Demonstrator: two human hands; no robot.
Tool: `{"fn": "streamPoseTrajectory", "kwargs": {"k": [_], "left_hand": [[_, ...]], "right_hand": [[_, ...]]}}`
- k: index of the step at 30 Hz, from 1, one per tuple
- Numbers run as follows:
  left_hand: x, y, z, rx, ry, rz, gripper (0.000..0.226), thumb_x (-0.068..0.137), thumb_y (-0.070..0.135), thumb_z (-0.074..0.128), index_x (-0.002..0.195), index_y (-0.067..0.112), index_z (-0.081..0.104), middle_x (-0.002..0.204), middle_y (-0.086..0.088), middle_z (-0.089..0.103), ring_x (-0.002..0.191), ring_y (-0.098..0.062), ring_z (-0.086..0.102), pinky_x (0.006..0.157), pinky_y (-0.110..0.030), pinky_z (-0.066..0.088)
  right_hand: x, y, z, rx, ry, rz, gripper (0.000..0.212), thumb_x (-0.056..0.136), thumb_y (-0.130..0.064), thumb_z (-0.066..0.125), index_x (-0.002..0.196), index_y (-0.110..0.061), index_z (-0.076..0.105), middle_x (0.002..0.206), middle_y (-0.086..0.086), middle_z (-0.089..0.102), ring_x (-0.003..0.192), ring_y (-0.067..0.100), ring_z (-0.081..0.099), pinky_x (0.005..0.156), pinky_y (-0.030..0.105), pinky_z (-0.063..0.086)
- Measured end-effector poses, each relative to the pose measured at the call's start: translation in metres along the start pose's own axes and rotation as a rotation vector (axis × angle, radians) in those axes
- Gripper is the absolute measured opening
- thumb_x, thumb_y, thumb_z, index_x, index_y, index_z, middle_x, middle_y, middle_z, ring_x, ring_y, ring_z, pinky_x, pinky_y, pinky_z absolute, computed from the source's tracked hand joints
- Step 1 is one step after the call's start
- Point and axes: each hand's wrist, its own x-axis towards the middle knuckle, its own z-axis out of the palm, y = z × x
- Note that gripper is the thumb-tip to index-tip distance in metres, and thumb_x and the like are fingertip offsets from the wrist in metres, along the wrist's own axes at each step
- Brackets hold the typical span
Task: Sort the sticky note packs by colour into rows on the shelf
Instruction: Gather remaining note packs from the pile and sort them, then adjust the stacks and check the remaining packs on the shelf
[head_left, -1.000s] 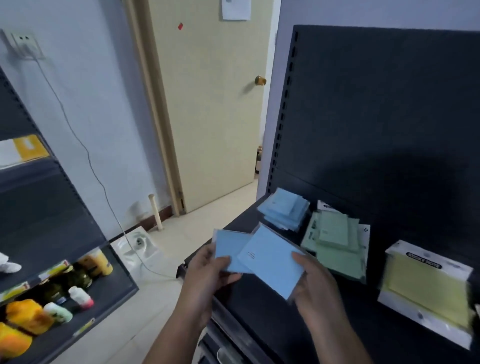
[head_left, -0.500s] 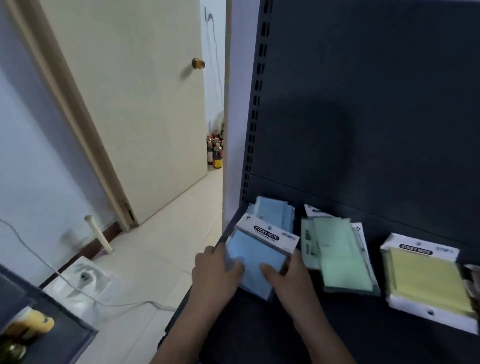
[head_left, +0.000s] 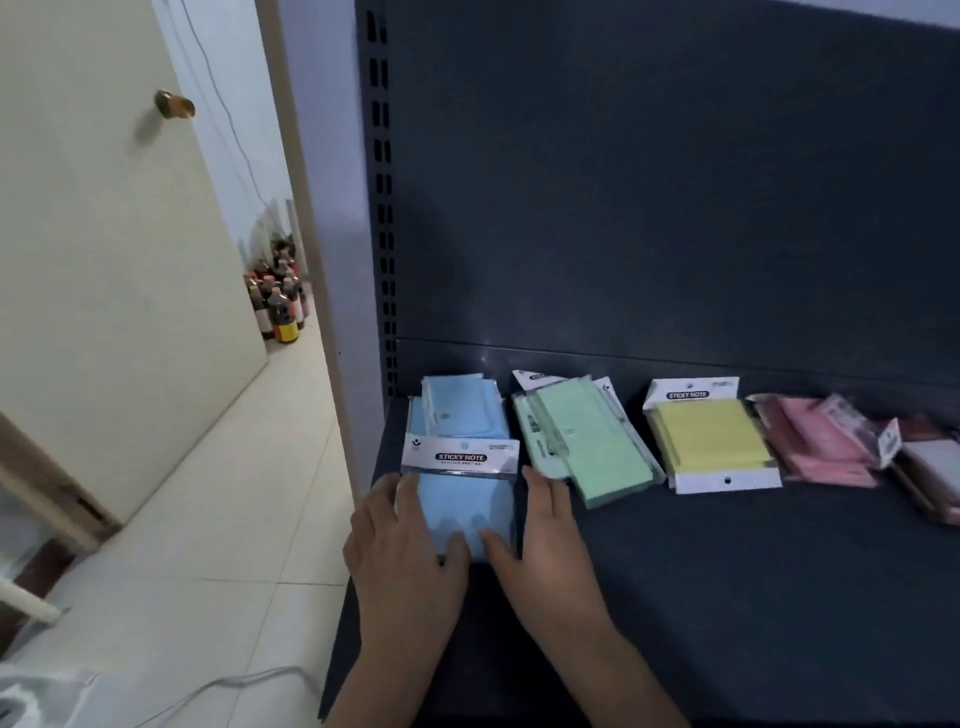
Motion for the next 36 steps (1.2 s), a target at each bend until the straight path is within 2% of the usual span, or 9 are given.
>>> {"fn": "streamPoseTrajectory", "kwargs": {"k": [3,6,11,15,18,22,25,32,36], "left_hand": [[-0.006,0.019,0.012,-0.084,0.058,0.139,0.052,0.072,0.023,0.063,0.122,0.010,0.054,0.128,-0.011,0.051,0.120,-0.034,0.044,0.095,-0.047,0.036],[-0.018,0.049,0.028,-0.159,0.018,0.296,0.043,0.075,0.016,0.064,0.118,0.012,0.059,0.121,-0.005,0.057,0.114,-0.029,0.050,0.095,-0.046,0.039],[-0.054,0.118,0.066,-0.279,-0.247,0.589,0.027,0.077,0.014,0.059,0.103,0.018,0.066,0.098,0.007,0.066,0.093,-0.015,0.061,0.086,-0.033,0.048],[-0.098,0.182,0.108,-0.149,-0.335,0.841,0.031,0.083,0.018,0.057,0.113,0.019,0.062,0.106,0.007,0.063,0.100,-0.016,0.058,0.088,-0.029,0.044],[-0.142,0.236,0.138,-0.038,-0.382,0.901,0.035,0.091,0.025,0.047,0.125,0.025,0.050,0.118,0.009,0.054,0.112,-0.014,0.049,0.092,-0.026,0.036],[-0.202,0.307,0.180,-0.012,-0.458,0.974,0.033,0.091,0.027,0.047,0.123,0.022,0.051,0.119,0.005,0.053,0.114,-0.018,0.048,0.092,-0.029,0.034],[-0.237,0.354,0.213,0.024,-0.467,1.044,0.033,0.092,0.030,0.046,0.124,0.025,0.048,0.120,0.007,0.053,0.113,-0.016,0.047,0.090,-0.027,0.032],[-0.291,0.414,0.267,-0.011,-0.548,1.081,0.029,0.092,0.026,0.050,0.120,0.024,0.054,0.121,0.011,0.056,0.112,-0.012,0.050,0.093,-0.027,0.033],[-0.298,0.450,0.294,-0.065,-0.520,1.089,0.024,0.089,0.018,0.055,0.112,0.020,0.062,0.113,0.008,0.062,0.106,-0.016,0.055,0.090,-0.030,0.036]], "right_hand": [[-0.013,0.010,-0.019,0.055,0.021,0.018,0.063,0.088,-0.024,0.059,0.141,-0.022,0.026,0.127,-0.012,0.031,0.103,-0.003,0.036,0.087,0.008,0.031],[-0.028,0.031,-0.046,0.051,0.016,0.023,0.047,0.086,-0.017,0.060,0.130,-0.022,0.045,0.116,-0.011,0.047,0.094,-0.003,0.044,0.080,0.002,0.033],[-0.066,0.091,-0.115,-0.051,0.095,0.145,0.038,0.086,-0.013,0.058,0.123,-0.017,0.054,0.115,-0.007,0.057,0.108,0.005,0.052,0.085,0.002,0.031],[-0.111,0.148,-0.189,-0.140,0.242,0.256,0.043,0.086,-0.012,0.059,0.128,-0.014,0.051,0.121,-0.003,0.055,0.116,0.012,0.050,0.087,0.004,0.027],[-0.155,0.191,-0.247,-0.181,0.363,0.339,0.045,0.086,-0.012,0.060,0.129,-0.017,0.049,0.119,-0.006,0.052,0.116,0.011,0.049,0.085,0.006,0.028],[-0.218,0.248,-0.315,-0.199,0.500,0.487,0.047,0.086,-0.015,0.060,0.131,-0.019,0.047,0.121,0.000,0.056,0.106,0.016,0.055,0.077,0.014,0.031],[-0.267,0.285,-0.355,-0.211,0.603,0.536,0.045,0.087,-0.017,0.060,0.129,-0.021,0.048,0.124,-0.010,0.053,0.110,0.011,0.053,0.084,0.015,0.033],[-0.330,0.348,-0.410,-0.199,0.682,0.682,0.043,0.090,-0.017,0.058,0.131,-0.022,0.047,0.116,-0.012,0.050,0.098,0.005,0.051,0.083,0.011,0.030],[-0.329,0.386,-0.429,-0.207,0.700,0.682,0.041,0.089,-0.017,0.057,0.129,-0.022,0.049,0.113,-0.013,0.050,0.103,0.000,0.044,0.085,0.011,0.028]]}}
